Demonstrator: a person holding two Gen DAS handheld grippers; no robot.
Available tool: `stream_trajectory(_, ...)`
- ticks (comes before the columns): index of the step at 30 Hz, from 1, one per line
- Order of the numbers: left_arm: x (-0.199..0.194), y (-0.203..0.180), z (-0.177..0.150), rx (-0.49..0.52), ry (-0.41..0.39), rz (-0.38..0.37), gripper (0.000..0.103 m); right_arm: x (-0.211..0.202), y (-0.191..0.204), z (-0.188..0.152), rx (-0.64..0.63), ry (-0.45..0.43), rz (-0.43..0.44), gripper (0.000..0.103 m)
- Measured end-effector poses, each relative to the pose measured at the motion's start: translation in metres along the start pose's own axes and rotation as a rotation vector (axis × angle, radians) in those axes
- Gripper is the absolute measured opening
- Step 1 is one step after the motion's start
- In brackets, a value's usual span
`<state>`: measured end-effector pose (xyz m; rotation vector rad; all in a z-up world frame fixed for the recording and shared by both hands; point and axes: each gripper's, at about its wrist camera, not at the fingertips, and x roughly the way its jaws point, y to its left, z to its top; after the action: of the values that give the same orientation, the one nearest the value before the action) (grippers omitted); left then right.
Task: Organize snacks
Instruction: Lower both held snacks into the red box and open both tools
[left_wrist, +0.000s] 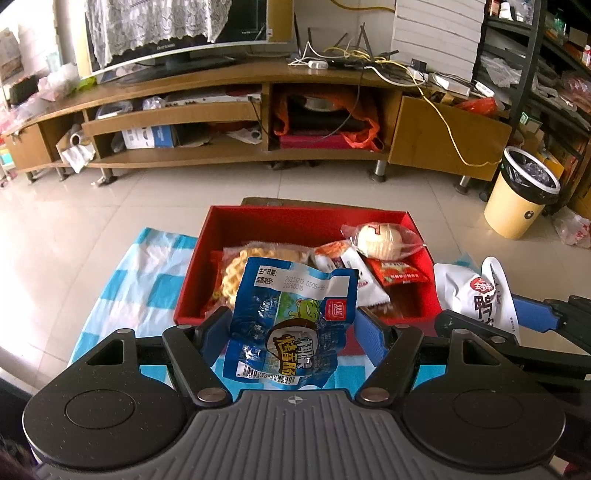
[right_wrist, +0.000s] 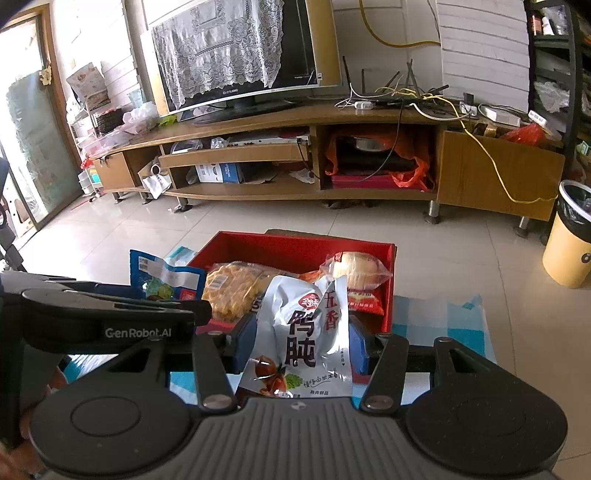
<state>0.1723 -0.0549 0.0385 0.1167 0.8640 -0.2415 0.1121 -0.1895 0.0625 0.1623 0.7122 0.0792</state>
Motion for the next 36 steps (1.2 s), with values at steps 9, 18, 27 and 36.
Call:
stream_trajectory(9, 0.013, -0.001, 0.017, 0.001, -0.014, 0.02, 0.077, 0.018, -0.006, 0.017, 0.006, 0.001, -0.002, 0.049)
stream_trajectory(18, 0.035, -0.002, 0.035, -0.004, -0.019, 0.039, 0.077, 0.044, -0.015, 0.034, 0.022, 0.012, -0.003, 0.049)
stream_trajectory(27, 0.081, 0.006, 0.044, -0.029, 0.035, 0.063, 0.077, 0.095, -0.028, 0.045, 0.051, 0.071, 0.007, 0.049)
stream_trajectory(36, 0.11, 0.016, 0.041, -0.057, 0.105, 0.072, 0.079, 0.133, -0.036, 0.043, 0.07, 0.135, 0.01, 0.051)
